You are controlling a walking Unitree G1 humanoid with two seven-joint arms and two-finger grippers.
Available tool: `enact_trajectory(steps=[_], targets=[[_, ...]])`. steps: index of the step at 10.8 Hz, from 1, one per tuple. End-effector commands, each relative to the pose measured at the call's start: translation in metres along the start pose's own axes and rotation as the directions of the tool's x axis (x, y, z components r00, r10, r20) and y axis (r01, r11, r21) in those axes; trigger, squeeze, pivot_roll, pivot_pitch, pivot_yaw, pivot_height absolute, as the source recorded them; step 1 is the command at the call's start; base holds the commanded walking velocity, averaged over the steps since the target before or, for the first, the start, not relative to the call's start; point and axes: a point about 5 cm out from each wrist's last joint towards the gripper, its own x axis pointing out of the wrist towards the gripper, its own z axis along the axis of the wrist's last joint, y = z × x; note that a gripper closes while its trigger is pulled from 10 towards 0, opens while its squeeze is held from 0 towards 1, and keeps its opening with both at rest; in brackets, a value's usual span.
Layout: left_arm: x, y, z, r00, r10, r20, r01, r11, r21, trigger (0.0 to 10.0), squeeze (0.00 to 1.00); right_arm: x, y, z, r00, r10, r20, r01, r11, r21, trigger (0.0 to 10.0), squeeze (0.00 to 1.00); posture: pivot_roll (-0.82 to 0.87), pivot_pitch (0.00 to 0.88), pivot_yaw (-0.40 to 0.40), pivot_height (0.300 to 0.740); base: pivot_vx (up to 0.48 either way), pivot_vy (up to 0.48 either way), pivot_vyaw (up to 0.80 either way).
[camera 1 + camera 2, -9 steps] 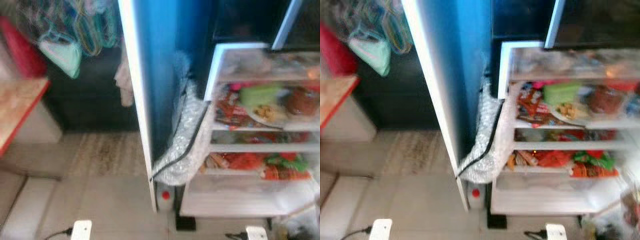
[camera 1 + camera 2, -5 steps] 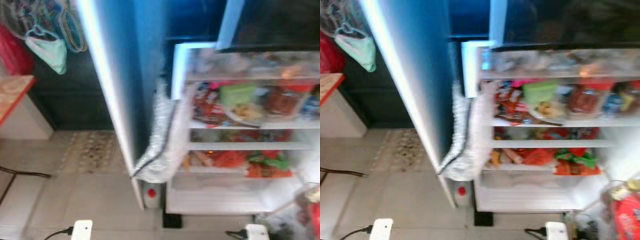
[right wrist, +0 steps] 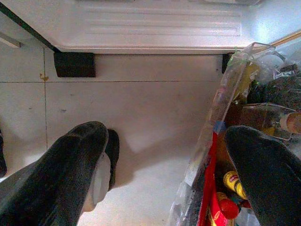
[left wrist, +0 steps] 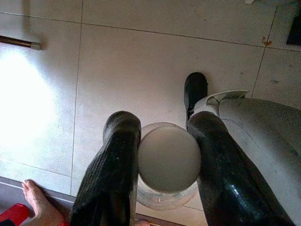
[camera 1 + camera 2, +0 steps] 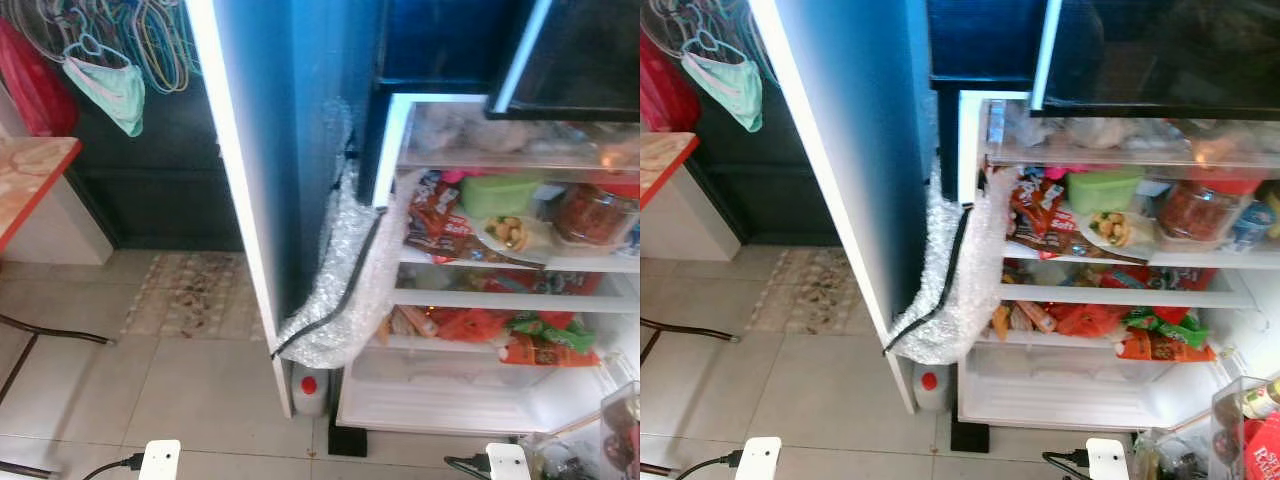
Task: Restocking fridge
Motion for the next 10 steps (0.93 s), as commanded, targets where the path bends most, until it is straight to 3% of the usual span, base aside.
enact_trajectory(steps=[1, 4, 7, 10], targets=[[-0.001, 0.003, -0.008, 1.0, 0.008, -0.03, -0.008, 1.0, 0.0, 10.0, 0.0, -0.001, -0.003, -0.005, 1.0, -0.009, -0.012, 0.009, 1.0, 0.006, 10.0, 0.0, -0.01, 0.066, 0.01, 0.74, 0.0, 0.0, 0.0], [-0.001, 0.002, -0.008, 0.999, 0.008, -0.031, -0.008, 1.0, 0.001, 10.0, 0.0, -0.001, -0.006, -0.006, 0.998, -0.062, -0.026, 0.061, 0.998, -0.022, 10.0, 0.0, -0.02, 0.071, 0.012, 0.74, 0.0, 0.0, 0.0], [-0.001, 0.003, -0.007, 1.0, 0.009, -0.03, -0.009, 1.0, 0.003, 10.0, 0.0, -0.002, -0.013, -0.008, 0.975, -0.211, -0.066, 0.206, 0.976, -0.071, 10.0, 0.0, -0.02, 0.069, 0.02, 0.74, 0.0, 0.0, 0.0], [-0.001, 0.004, -0.007, 1.0, 0.01, -0.027, -0.009, 1.0, 0.004, 10.0, 0.0, -0.004, -0.017, -0.009, 0.93, -0.361, -0.068, 0.352, 0.929, -0.112, 10.0, 0.0, -0.02, 0.068, 0.025, 0.74, 0.0, 0.0, 0.0]])
